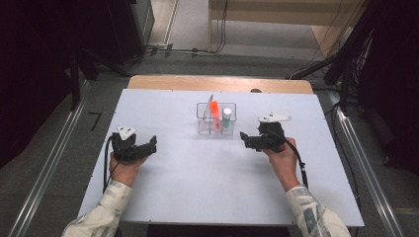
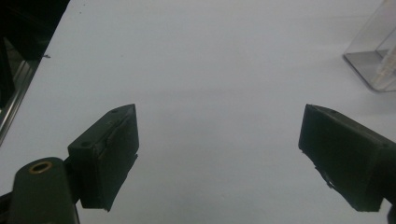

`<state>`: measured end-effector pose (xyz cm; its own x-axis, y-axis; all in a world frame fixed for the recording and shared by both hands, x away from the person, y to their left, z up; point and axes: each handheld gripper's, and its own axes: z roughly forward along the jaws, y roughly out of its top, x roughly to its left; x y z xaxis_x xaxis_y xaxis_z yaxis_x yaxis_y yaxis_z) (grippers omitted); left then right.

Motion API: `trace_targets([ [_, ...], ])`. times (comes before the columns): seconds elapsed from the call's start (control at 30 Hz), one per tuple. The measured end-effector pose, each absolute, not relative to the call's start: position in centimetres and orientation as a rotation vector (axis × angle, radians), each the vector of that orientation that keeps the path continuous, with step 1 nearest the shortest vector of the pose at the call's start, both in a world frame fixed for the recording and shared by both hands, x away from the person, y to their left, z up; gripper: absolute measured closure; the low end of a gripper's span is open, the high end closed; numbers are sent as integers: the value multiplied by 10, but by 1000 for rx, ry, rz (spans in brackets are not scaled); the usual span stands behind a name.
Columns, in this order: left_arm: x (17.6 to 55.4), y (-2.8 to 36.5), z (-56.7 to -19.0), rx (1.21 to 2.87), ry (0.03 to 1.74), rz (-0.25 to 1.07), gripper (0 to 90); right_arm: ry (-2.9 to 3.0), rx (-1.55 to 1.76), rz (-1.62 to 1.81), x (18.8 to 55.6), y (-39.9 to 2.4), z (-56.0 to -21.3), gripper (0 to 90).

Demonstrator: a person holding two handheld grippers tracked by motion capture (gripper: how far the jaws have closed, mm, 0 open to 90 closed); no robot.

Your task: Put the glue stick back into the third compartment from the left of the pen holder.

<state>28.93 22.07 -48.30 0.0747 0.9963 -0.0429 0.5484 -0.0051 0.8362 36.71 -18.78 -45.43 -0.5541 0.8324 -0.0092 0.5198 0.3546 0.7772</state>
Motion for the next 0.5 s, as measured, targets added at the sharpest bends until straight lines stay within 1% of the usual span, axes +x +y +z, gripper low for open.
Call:
trace_targets([
  [0.2,280,221,-481,1642,1540,815,125,2203,1192,1045,362,-200,-454,114],
  [0.5,266,222,-477,1639,1505,804,125,2172,1234,1032,354,-218,-456,111],
])
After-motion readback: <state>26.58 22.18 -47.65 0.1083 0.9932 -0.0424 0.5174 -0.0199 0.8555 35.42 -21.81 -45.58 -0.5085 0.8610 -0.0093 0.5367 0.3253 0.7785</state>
